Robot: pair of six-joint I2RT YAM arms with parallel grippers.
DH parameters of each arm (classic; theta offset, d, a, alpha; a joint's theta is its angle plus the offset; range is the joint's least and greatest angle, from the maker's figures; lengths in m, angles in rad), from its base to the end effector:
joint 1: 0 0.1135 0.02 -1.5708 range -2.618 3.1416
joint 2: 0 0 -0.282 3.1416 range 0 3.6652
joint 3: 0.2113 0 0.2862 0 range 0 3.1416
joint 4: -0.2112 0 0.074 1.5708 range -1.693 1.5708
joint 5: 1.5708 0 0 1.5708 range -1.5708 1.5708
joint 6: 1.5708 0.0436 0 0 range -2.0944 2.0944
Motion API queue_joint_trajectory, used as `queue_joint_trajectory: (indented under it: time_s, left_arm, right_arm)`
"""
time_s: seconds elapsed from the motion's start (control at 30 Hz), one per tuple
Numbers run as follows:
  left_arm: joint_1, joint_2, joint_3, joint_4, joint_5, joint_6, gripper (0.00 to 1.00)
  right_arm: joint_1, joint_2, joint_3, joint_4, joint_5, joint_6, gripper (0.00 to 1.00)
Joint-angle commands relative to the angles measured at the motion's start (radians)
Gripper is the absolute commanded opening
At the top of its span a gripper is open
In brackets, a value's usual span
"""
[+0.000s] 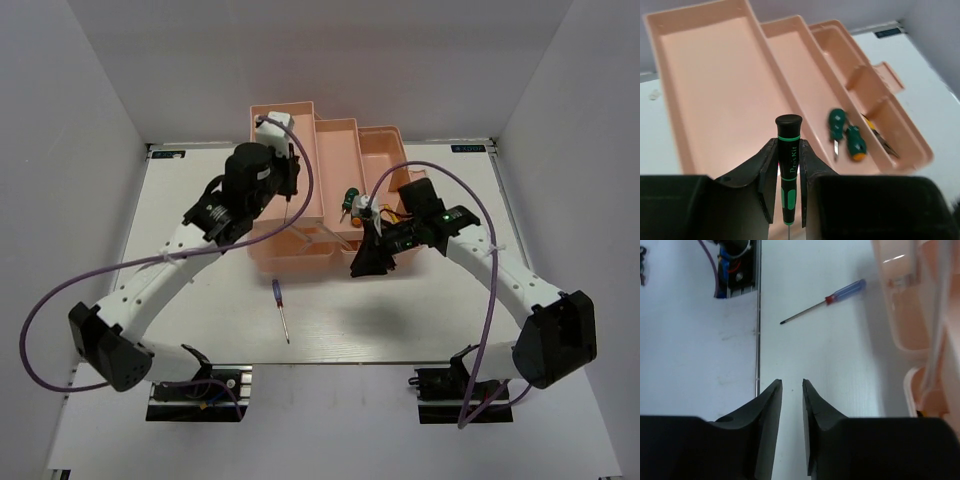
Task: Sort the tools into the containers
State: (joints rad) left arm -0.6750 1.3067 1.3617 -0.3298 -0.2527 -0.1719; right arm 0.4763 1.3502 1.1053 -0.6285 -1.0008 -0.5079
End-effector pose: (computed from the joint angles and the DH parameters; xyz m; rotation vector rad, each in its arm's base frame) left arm 0.2678 -0.2004 0.4295 0.2871 1.8293 -0.3600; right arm 0.2560 0.1734 0.3043 -1.4128 1.7176 1.1801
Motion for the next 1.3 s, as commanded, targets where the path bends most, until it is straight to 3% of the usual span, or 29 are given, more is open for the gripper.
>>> queue_joint_trajectory:
  time_s: [0.0, 0.23, 0.33, 0.47, 0.5, 0.57, 0.63, 0.77, 0.83, 0.93, 1.1, 1.27]
  left_arm:
    - [0.051, 0.054, 0.100, 0.015, -0.100, 0.035, 0.00]
    - [0.140, 0.167, 0.224, -0.008, -0.076, 0.023, 0.00]
    - [0.175, 0.206, 0.250, -0.017, -0.085, 0.005, 0.03]
    - [0.209, 0.255, 0.290, -0.069, -0.086, -0.017, 0.33]
    - [0.224, 0.265, 0.290, -0.069, -0.071, -0.017, 0.50]
    - [0.238, 0.266, 0.281, -0.069, -0.053, -0.026, 0.63]
    - [0.261, 0.255, 0.272, -0.069, -0.039, -0.026, 0.74]
    - [0.272, 0.195, 0.272, -0.087, -0.017, -0.026, 0.77]
    - [0.272, 0.104, 0.223, -0.110, -0.017, -0.026, 0.80]
    - [0.272, -0.042, 0.092, -0.121, -0.059, -0.017, 0.82]
    - [0.272, -0.445, -0.160, -0.167, -0.118, -0.076, 0.89]
    - [0.272, -0.708, -0.371, -0.250, -0.175, -0.150, 0.90]
  right_arm:
    - [0.076, 0.015, 0.027, -0.072, 0.072, -0.058, 0.31]
    - [0.289, 0.053, -0.004, -0.010, 0.302, -0.047, 0.35]
    - [0.393, 0.105, -0.010, 0.091, 0.419, 0.015, 0.35]
    - [0.511, 0.187, -0.005, 0.182, 0.576, 0.106, 0.47]
    - [0.522, 0.231, 0.005, 0.199, 0.612, 0.142, 0.50]
    - [0.567, 0.257, 0.016, 0.236, 0.675, 0.178, 0.55]
    - [0.584, 0.299, 0.016, 0.292, 0.724, 0.279, 0.57]
    - [0.648, 0.365, 0.022, 0.436, 0.971, 0.429, 0.59]
    - [0.676, 0.385, 0.045, 0.449, 1.101, 0.482, 0.64]
    - [0.702, 0.432, 0.086, 0.457, 1.178, 0.560, 0.68]
    - [0.722, 0.520, 0.179, 0.415, 1.263, 0.670, 0.69]
    - [0.728, 0.578, 0.244, 0.377, 1.269, 0.738, 0.69]
